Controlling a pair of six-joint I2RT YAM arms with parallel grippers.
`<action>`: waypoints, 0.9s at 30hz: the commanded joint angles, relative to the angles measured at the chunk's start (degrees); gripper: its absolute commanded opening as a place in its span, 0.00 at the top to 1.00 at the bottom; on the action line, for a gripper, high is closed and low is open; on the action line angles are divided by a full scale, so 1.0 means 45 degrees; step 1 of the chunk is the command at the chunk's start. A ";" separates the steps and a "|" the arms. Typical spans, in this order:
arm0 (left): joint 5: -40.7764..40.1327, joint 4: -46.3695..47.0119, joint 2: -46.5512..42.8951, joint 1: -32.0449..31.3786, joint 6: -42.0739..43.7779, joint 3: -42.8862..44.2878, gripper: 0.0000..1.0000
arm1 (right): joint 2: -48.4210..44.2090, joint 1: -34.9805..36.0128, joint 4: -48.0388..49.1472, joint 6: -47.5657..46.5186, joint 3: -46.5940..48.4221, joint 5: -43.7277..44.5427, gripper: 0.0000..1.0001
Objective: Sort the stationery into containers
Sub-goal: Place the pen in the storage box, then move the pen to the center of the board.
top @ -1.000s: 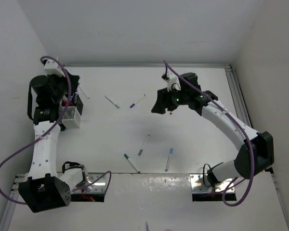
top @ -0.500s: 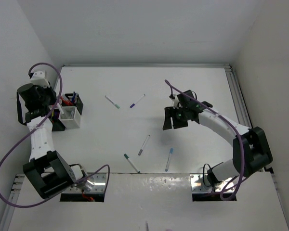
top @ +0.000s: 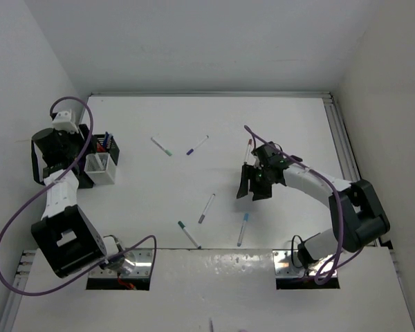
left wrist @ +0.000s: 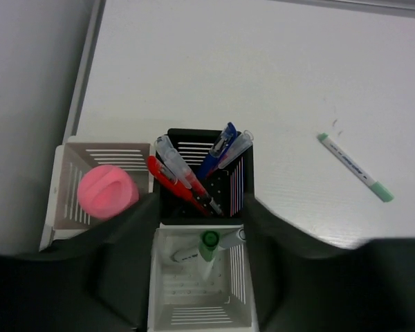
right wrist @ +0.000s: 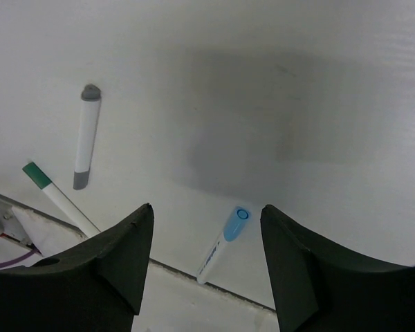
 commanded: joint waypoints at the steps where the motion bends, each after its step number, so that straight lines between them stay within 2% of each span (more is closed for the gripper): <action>1: 0.0843 0.0948 0.0086 0.0102 -0.0490 0.0161 0.35 | -0.0045 0.0226 0.0347 0.0978 -0.0300 0.0030 0.38; 2: 0.0844 0.0929 0.0009 0.0063 -0.0649 0.0277 0.29 | -0.0025 0.0285 0.0366 0.1153 -0.0359 0.0069 0.38; 5: 0.0902 0.0968 -0.0401 -0.0054 -0.0671 0.0395 0.27 | -0.0005 0.0734 0.0192 0.1330 -0.0457 0.0224 0.41; 8: 0.0903 0.1007 -0.1006 -0.0113 -0.0554 0.0415 0.26 | -0.0102 0.1281 -0.0354 0.1545 -0.0359 0.0829 0.48; 11: 0.0902 0.0948 -0.1573 -0.0171 -0.0436 0.0376 0.26 | -0.0258 0.1614 -0.0900 0.2031 -0.0398 0.1571 0.49; 17: 0.0786 0.0812 -0.2296 -0.0171 -0.0455 0.0454 0.25 | -0.0318 0.1633 -0.2267 0.2755 -0.0398 0.2802 0.46; 27: 0.0668 0.1045 -0.2315 -0.0035 -0.0826 0.0923 0.25 | 0.0775 0.2668 -0.2212 0.2717 -0.0340 0.2490 0.51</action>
